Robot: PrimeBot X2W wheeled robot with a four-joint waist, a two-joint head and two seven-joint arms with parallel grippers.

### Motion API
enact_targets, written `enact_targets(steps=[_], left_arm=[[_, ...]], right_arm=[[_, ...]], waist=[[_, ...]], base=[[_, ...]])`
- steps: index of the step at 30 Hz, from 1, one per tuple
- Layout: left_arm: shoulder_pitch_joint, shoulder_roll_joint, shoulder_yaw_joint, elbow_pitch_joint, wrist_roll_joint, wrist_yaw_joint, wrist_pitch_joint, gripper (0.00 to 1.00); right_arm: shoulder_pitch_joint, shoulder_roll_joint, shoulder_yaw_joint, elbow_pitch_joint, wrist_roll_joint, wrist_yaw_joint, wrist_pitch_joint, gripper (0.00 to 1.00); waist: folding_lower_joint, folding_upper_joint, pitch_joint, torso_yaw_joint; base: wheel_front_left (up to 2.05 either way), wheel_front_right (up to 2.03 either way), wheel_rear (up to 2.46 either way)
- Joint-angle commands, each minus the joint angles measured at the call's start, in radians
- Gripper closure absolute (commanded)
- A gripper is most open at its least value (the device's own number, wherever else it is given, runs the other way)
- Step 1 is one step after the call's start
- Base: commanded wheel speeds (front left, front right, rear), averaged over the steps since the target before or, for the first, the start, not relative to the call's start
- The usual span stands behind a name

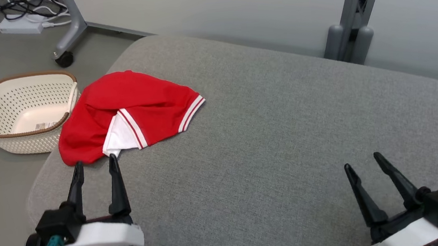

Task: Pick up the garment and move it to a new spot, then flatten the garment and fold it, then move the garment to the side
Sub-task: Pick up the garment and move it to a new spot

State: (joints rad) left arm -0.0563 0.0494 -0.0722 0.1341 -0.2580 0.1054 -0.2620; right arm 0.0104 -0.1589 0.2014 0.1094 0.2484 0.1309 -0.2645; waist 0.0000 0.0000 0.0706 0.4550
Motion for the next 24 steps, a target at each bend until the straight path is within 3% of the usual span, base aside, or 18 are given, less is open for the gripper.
enact_targets(steps=[1,10,16,24], left_arm=[[-0.046,0.002,0.0,0.035,-0.016,-0.011,-0.002,0.0],[-0.397,0.024,0.04,0.341,-0.083,-0.028,0.089,0.0],[-0.609,0.075,0.081,0.548,-0.115,-0.004,0.178,0.0],[-0.803,0.152,0.06,0.809,-0.109,0.006,0.406,0.0]], right_arm=[[-0.021,-0.018,-0.006,-0.006,0.007,0.0,-0.001,0.0],[-0.12,-0.108,0.013,-0.013,0.007,0.0,-0.001,0.0],[-0.163,-0.14,0.018,-0.014,0.002,0.0,-0.001,0.0],[-0.193,-0.142,0.011,-0.017,0.007,0.0,-0.001,0.0]], waist=[[0.0,0.0,0.049,-0.015],[0.0,0.0,0.189,-0.083],[0.0,0.0,0.269,-0.13],[0.0,0.0,0.319,-0.175]], base=[[0.0,0.0,0.0],[0.0,0.0,0.0],[0.0,0.0,0.0],[0.0,0.0,0.0]])
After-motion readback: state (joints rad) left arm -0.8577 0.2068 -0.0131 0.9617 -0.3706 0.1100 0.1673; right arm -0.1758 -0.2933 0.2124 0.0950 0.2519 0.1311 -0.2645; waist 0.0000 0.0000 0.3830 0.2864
